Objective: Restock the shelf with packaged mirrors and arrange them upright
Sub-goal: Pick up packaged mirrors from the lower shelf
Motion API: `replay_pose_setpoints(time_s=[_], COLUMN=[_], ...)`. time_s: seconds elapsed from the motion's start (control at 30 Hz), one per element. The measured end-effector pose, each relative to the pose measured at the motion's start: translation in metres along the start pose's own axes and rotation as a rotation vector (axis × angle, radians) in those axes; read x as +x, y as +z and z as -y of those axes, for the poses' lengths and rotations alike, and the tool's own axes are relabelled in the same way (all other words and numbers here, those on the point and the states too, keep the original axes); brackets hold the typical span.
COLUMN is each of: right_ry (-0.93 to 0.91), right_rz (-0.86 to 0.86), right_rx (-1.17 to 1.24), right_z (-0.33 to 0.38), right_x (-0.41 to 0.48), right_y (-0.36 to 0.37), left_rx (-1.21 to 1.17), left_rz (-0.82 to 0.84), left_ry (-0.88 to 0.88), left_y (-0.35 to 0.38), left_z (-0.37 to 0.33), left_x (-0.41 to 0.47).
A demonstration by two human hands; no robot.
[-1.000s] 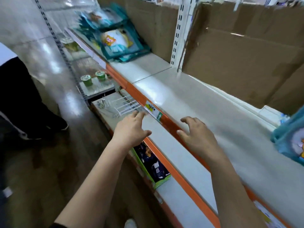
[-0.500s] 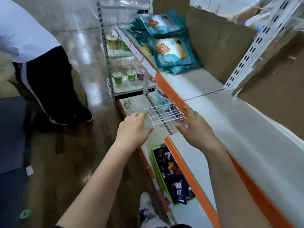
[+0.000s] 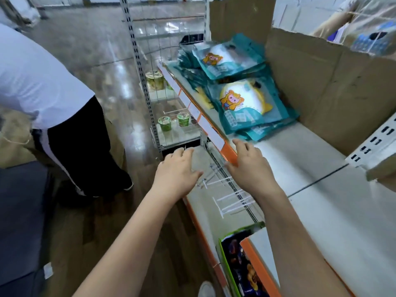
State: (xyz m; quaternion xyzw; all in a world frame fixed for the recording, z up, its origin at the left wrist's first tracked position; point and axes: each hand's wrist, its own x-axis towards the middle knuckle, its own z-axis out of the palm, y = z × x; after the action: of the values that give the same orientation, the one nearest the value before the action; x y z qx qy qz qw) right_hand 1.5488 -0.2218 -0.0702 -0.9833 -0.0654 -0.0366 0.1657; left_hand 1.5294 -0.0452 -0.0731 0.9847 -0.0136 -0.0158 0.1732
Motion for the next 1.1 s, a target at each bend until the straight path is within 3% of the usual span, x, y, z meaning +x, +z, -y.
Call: replay_pose_setpoints(time_s=[0.47, 0.57, 0.7, 0.83, 0.97, 1.1], right_ry=[0.270, 0.407, 0.639, 0.792, 0.963, 1.000], right_rz=[0.016, 0.011, -0.044, -0.177, -0.345, -0.418], right_rx=[0.151, 0.216, 0.253, 0.458, 0.862, 1.043], right_z=[-0.038, -0.046, -0.052, -0.054, -0.050, -0.059], right_x=[0.134, 0.158, 0.179, 0.209, 0.220, 0.226], right_y=[0.013, 0.018, 0.028, 0.013, 0.017, 0.015], left_rx=[-0.028, -0.049, -0.100, -0.108, 0.213, 0.218], left_rz=[-0.019, -0.058, 0.030, 0.089, 0.246, 0.152], left_ry=[0.205, 0.273, 0.466, 0.585, 0.567, 0.522], left_y=[-0.023, -0.030, -0.030, -0.032, -0.015, -0.014], left_z=[-0.017, -0.021, -0.034, -0.059, -0.069, -0.080], left_x=[0.182, 0.226, 0.274, 0.325, 0.352, 0.364])
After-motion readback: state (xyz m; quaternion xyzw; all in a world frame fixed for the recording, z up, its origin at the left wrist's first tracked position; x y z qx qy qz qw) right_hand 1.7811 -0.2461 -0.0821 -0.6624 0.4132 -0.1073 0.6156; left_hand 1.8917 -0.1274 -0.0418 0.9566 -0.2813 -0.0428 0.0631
